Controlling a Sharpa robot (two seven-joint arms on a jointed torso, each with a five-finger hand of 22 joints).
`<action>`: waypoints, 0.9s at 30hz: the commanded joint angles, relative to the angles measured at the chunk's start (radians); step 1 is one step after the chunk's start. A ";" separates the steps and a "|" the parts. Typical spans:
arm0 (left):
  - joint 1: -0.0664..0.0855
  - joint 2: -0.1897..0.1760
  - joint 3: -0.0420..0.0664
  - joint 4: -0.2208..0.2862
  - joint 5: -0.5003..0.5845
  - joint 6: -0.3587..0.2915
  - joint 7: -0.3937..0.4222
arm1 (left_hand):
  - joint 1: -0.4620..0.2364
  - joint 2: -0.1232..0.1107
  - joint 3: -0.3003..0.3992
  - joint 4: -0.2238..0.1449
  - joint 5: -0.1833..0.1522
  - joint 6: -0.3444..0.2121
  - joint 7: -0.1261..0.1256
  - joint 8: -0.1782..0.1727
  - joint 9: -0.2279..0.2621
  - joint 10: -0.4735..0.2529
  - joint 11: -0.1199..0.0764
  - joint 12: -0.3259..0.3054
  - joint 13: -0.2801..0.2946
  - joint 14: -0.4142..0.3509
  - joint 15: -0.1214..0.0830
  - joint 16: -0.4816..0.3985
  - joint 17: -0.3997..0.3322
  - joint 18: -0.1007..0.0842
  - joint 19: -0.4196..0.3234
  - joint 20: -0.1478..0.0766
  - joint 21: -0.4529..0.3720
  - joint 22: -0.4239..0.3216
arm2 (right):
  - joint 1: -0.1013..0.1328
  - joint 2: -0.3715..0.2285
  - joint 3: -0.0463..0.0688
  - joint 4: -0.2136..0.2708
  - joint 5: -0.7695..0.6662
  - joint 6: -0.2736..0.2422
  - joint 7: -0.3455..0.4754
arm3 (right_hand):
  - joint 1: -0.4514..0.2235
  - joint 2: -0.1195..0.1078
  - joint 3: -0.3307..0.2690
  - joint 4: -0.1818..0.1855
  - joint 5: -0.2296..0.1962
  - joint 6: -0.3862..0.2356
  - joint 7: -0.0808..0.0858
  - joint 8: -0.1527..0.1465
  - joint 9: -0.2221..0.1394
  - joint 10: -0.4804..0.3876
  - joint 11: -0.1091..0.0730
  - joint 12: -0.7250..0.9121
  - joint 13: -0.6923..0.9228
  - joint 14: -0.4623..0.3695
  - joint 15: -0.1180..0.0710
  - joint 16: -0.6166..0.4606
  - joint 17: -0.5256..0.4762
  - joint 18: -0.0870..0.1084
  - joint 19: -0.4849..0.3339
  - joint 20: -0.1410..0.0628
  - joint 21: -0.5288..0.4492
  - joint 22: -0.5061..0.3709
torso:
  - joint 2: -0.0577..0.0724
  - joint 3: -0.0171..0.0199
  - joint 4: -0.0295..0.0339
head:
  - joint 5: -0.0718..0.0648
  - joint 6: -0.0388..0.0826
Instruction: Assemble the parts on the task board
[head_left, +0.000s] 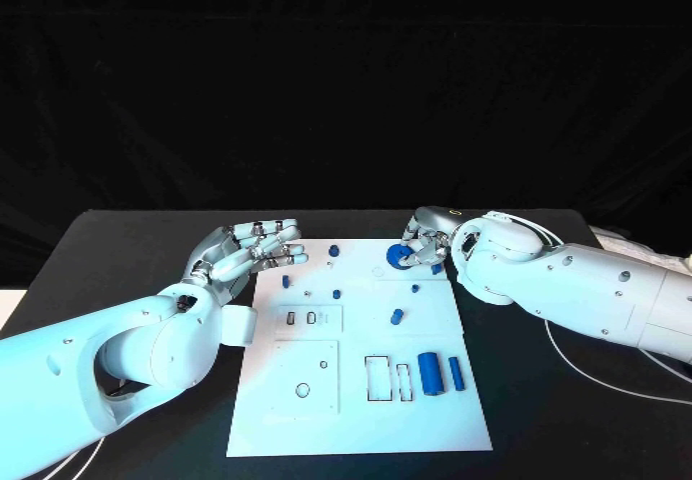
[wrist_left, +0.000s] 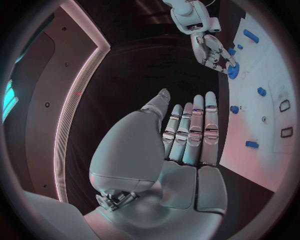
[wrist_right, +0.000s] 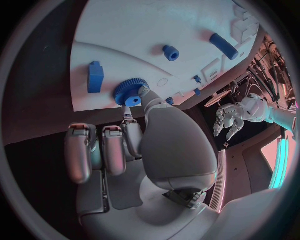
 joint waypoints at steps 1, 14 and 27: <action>0.001 0.002 0.001 0.001 0.000 0.020 0.004 | -0.003 0.009 -0.001 -0.005 0.000 0.005 -0.001 -0.005 -0.001 0.009 0.001 -0.003 -0.001 0.005 0.001 -0.005 0.001 0.010 0.009 0.001 -0.006 -0.001 | -0.009 0.002 -0.008 -0.005 -0.035 0.026 -0.036 | 0.002 0.005 0.008 0.001 0.002 0.011 -0.002 0.004 0.003 0.008 -0.002 0.005 0.060 0.080 -0.005 0.006 0.130 -0.010 0.010 0.000 0.006 0.066 | 0.000 0.0001 -0.0007 | 0.001 0.002; 0.001 0.005 0.001 -0.011 0.000 0.020 0.005 | -0.002 0.010 -0.001 -0.006 0.000 0.005 -0.001 -0.005 -0.001 0.009 0.001 -0.004 -0.001 0.005 0.000 -0.005 0.001 0.010 0.009 0.000 -0.006 -0.001 | -0.007 -0.001 -0.006 0.107 -0.102 -0.199 -0.030 | 0.012 0.033 0.069 -0.017 0.064 0.072 -0.026 0.019 0.013 0.046 -0.023 0.069 0.116 0.083 -0.023 0.014 0.146 -0.017 0.030 -0.016 0.019 0.099 | -0.001 -0.0011 0.0011 | -0.002 0.009; 0.001 0.007 0.001 -0.016 0.000 0.021 0.005 | -0.001 0.011 0.000 -0.009 0.000 0.005 -0.001 -0.006 -0.001 0.009 0.001 -0.004 -0.001 0.006 0.000 -0.006 0.002 0.010 0.009 0.000 -0.007 -0.001 | -0.004 0.103 -0.010 0.106 -0.123 -0.177 -0.037 | -0.004 0.032 0.082 -0.016 0.054 0.077 -0.027 0.014 0.013 0.048 -0.024 0.071 0.119 0.082 -0.024 0.013 0.144 -0.017 0.030 -0.019 0.020 0.100 | 0.002 -0.0034 0.0086 | 0.008 0.008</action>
